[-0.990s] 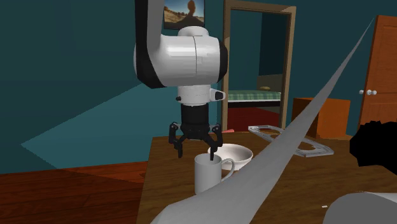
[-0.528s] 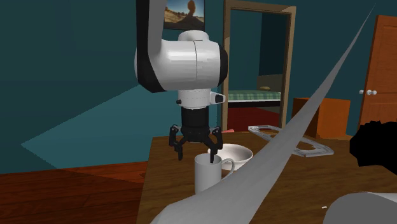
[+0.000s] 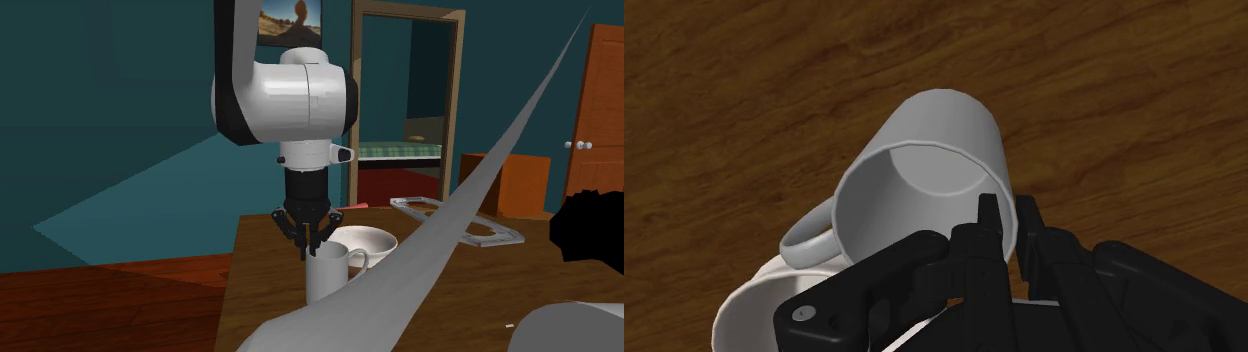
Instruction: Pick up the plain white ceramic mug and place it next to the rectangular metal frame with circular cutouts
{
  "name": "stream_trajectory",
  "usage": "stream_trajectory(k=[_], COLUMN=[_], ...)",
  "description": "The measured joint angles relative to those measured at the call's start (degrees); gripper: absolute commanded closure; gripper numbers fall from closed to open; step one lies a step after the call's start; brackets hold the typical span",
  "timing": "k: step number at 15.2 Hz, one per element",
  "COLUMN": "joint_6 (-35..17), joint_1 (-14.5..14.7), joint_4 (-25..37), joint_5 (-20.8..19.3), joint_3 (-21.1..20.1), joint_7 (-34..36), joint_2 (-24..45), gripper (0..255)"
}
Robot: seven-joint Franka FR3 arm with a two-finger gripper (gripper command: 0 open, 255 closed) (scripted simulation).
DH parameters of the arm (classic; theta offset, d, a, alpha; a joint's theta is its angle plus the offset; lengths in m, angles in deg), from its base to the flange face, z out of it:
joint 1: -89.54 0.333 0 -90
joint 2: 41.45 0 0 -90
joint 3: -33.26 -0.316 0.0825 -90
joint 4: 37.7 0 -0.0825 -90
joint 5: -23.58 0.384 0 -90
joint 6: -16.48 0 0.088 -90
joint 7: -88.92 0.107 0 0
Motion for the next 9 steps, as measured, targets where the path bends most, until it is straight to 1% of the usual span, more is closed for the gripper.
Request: stream_trajectory(k=[4, 9], joint_6=[0.42, 4.5], joint_1=[0.01, 0.12], joint_4=[0.17, 1.93], joint_5=[0.03, 0.26], joint_3=[0.06, 0.67], joint_7=[-0.06, -0.59], joint_2=[-0.24, -2.59], gripper=[255, 255])
